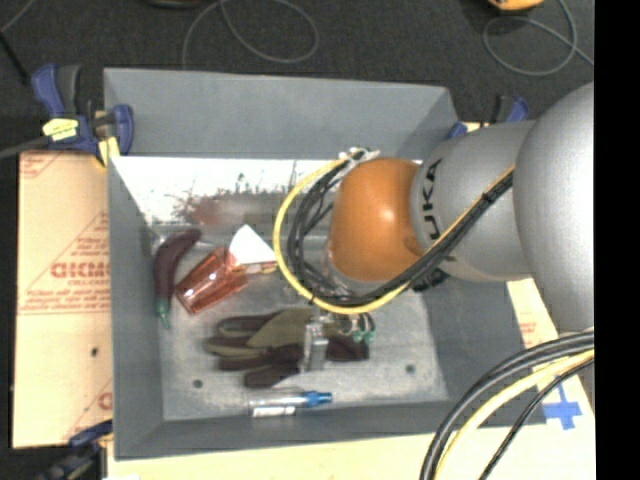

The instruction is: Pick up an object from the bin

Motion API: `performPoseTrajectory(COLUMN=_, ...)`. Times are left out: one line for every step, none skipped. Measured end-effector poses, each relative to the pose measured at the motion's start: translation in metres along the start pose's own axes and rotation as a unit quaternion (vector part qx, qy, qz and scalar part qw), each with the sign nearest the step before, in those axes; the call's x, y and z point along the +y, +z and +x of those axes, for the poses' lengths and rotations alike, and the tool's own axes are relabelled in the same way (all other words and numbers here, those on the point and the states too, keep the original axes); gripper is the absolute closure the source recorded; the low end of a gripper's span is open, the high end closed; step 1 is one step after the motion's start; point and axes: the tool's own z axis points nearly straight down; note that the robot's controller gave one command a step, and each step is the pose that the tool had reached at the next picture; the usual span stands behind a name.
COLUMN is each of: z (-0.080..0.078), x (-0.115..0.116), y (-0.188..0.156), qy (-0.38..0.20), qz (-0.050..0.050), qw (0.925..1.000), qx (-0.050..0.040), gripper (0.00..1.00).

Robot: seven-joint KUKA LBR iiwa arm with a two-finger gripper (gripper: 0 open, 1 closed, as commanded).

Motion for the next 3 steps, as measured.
performPoseTrajectory(z=0.001, x=0.008, y=0.038, qy=-0.022, qz=0.0, qw=0.9998, qx=0.0007, gripper=0.0)
performPoseTrajectory(z=0.002, x=-0.003, y=0.036, qy=0.014, qz=-0.001, qw=0.9999, qx=0.0003, gripper=0.0)
performPoseTrajectory(z=0.001, x=-0.005, y=0.036, qy=0.01, qz=0.001, qw=0.9999, qx=-0.0007, gripper=0.0)
